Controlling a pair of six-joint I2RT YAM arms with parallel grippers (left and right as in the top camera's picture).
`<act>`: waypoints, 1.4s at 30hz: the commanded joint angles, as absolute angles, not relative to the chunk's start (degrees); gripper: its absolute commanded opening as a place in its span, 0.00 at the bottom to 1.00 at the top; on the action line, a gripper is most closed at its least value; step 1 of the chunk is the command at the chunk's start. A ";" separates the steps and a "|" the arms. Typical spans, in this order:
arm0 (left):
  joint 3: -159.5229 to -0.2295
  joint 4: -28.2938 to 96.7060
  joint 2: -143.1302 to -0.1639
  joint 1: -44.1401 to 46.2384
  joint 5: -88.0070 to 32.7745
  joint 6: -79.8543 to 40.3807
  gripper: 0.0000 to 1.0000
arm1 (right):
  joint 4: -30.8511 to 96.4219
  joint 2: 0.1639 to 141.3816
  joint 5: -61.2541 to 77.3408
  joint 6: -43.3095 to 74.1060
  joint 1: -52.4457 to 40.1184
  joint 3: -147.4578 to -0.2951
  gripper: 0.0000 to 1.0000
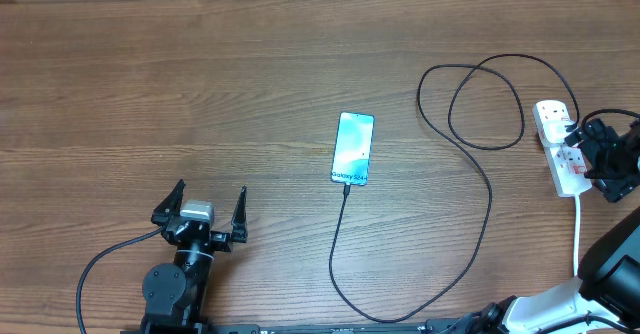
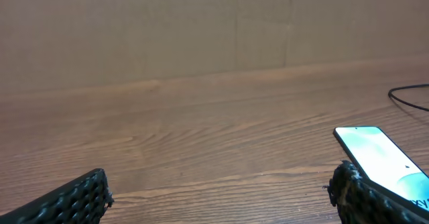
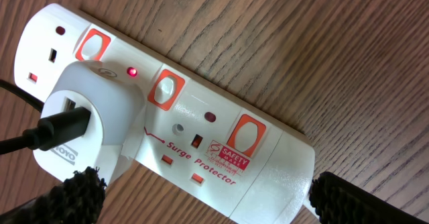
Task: Plug charger to phone and switch on socket
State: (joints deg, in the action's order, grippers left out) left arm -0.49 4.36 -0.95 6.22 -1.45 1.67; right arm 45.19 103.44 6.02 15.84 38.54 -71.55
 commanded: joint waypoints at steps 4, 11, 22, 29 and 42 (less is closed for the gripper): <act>-0.27 4.45 -0.25 5.76 -1.91 2.59 1.00 | 45.10 102.06 6.09 15.57 38.70 -71.22 1.00; -0.27 4.45 -0.25 5.76 -1.91 2.61 1.00 | 45.10 102.06 6.11 15.57 38.70 -71.22 1.00; -0.27 4.45 -0.25 5.76 -1.91 2.59 1.00 | 45.12 102.10 6.09 15.57 38.70 -71.22 1.00; -0.27 4.43 -0.25 5.76 -1.91 2.59 1.00 | 45.10 101.43 6.09 15.57 38.87 -71.22 1.00; -0.27 4.45 -0.25 5.76 -1.91 2.59 1.00 | 45.12 88.47 6.09 15.57 38.74 -71.22 1.00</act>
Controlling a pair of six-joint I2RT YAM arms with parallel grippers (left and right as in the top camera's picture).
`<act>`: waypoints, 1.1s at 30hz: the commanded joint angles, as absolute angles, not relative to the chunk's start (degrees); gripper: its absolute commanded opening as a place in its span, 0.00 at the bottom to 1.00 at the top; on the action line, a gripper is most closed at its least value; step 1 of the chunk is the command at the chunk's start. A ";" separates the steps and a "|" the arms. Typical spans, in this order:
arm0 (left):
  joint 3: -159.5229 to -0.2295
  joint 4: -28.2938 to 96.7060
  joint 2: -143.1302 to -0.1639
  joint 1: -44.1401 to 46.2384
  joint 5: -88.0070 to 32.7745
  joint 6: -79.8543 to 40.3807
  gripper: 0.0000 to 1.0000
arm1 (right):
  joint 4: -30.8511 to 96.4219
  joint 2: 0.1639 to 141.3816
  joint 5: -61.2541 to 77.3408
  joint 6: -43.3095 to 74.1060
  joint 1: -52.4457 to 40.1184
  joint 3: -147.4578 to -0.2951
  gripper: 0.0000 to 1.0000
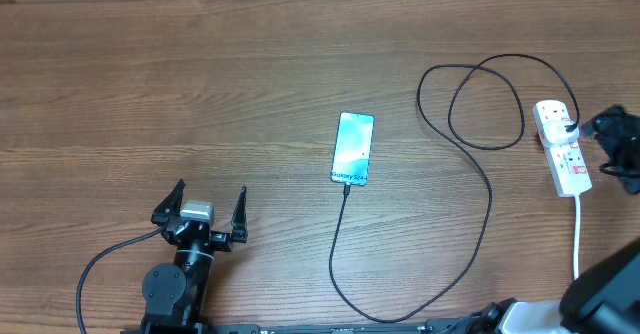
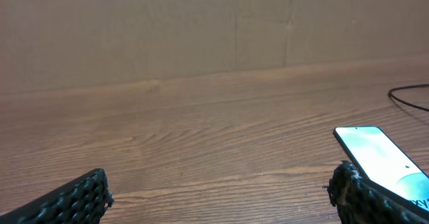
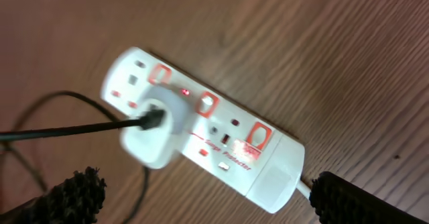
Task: Plug charger to phone and switch on socket
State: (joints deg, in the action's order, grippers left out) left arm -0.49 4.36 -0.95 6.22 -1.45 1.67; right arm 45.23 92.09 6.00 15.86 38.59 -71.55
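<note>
The phone (image 1: 352,149) lies screen-up and lit mid-table, with the black charger cable (image 1: 480,224) plugged into its near end and looping away to the right. The cable ends in a white charger plug (image 3: 155,129) seated in the white socket strip (image 1: 562,157), also blurred in the right wrist view (image 3: 265,174), with a red light (image 3: 184,91) glowing beside the plug. My right gripper (image 1: 617,149) hangs open over the table just right of the strip, empty. My left gripper (image 1: 201,211) rests open near the front left, with the phone (image 2: 377,154) by its right finger.
The strip's white mains lead (image 1: 578,229) runs toward the front edge on the right. A cardboard-coloured wall (image 2: 201,29) backs the wooden table (image 1: 180,84).
My right gripper has pulled back from the socket strip, which now looks smaller and blurred in the wrist view. The red light still glows. The left arm, phone and cable are unchanged.
</note>
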 commanded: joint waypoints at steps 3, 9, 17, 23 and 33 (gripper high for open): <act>-0.27 4.43 -0.25 5.76 -1.91 2.59 1.00 | 45.12 86.56 6.09 15.57 38.74 -71.22 1.00; -0.27 4.45 -0.25 5.76 -1.91 2.59 1.00 | 45.12 85.65 6.09 15.57 38.74 -71.22 1.00; -0.27 4.45 -0.25 5.76 -1.91 2.59 1.00 | 45.12 85.65 6.09 15.57 38.74 -71.22 1.00; -0.27 4.45 -0.25 5.76 -1.91 2.59 1.00 | 45.12 85.49 6.09 15.57 38.74 -71.22 1.00; -0.27 4.45 -0.25 5.76 -1.91 2.59 1.00 | 45.15 81.12 6.09 15.57 38.72 -71.22 1.00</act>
State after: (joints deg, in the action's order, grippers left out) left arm -0.49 4.36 -0.95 6.22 -1.45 1.67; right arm 45.30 84.79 6.02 15.81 38.59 -71.55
